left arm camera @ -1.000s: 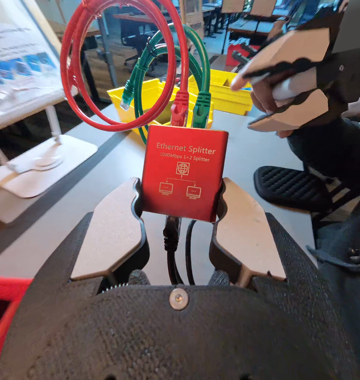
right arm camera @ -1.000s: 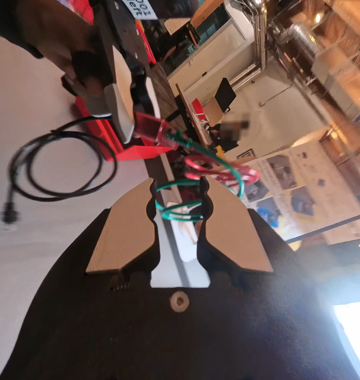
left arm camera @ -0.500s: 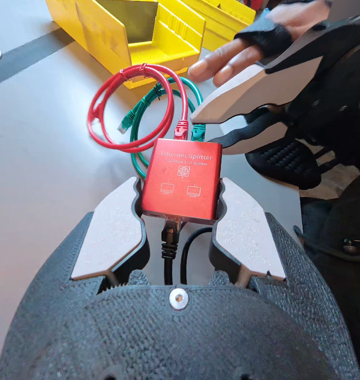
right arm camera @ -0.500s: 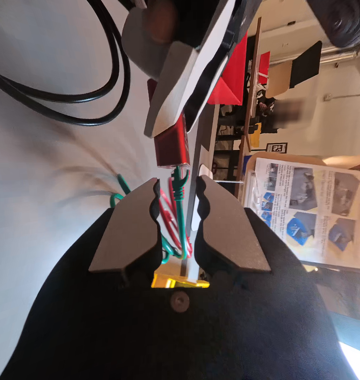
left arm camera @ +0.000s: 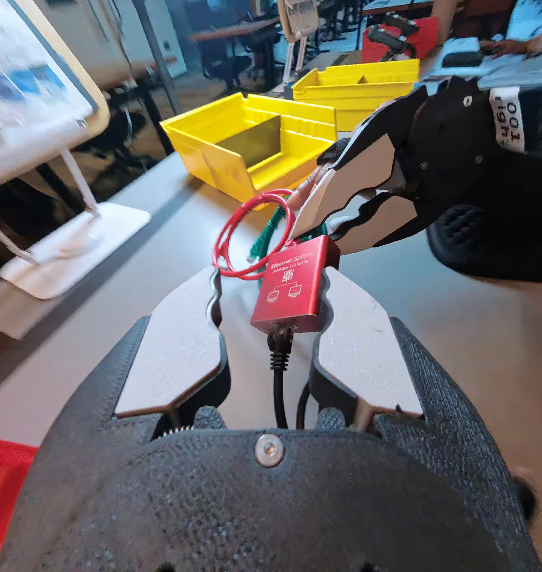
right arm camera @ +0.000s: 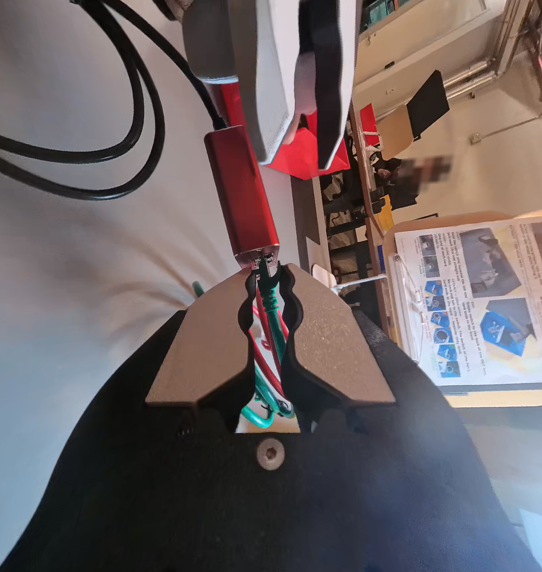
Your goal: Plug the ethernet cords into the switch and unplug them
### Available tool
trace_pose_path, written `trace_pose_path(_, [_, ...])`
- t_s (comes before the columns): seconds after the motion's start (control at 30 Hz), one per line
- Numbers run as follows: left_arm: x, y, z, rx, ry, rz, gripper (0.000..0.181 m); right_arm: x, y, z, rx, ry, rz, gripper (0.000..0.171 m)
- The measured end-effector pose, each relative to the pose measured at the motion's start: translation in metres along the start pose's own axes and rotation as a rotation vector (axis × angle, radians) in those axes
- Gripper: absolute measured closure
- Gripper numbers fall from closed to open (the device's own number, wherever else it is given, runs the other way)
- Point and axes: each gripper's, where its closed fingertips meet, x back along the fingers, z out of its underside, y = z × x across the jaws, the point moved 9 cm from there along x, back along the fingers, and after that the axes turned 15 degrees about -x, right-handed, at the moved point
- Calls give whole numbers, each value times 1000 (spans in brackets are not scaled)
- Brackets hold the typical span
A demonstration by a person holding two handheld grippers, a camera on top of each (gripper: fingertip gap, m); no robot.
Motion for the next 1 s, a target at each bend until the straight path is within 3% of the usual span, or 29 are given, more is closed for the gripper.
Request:
trace_pose_path(0.2, [-10, -36, -14, -329, 171, -76, 125, 1, -4, 7, -176, 51, -46, 157])
trace_pose_path(0.33, [-25, -42, 0, -528, 313, -129, 134, 0, 0, 3, -305, 10, -164, 157])
trace_pose_path(0.4, [-28, -47, 10, -559, 302, -62, 152, -3, 4, 5, -317, 26, -193, 157])
trace_pose_path(1.0, [-26, -45, 31, -547, 280, 84, 153, -7, 26, 6, -103, 54, -195, 157])
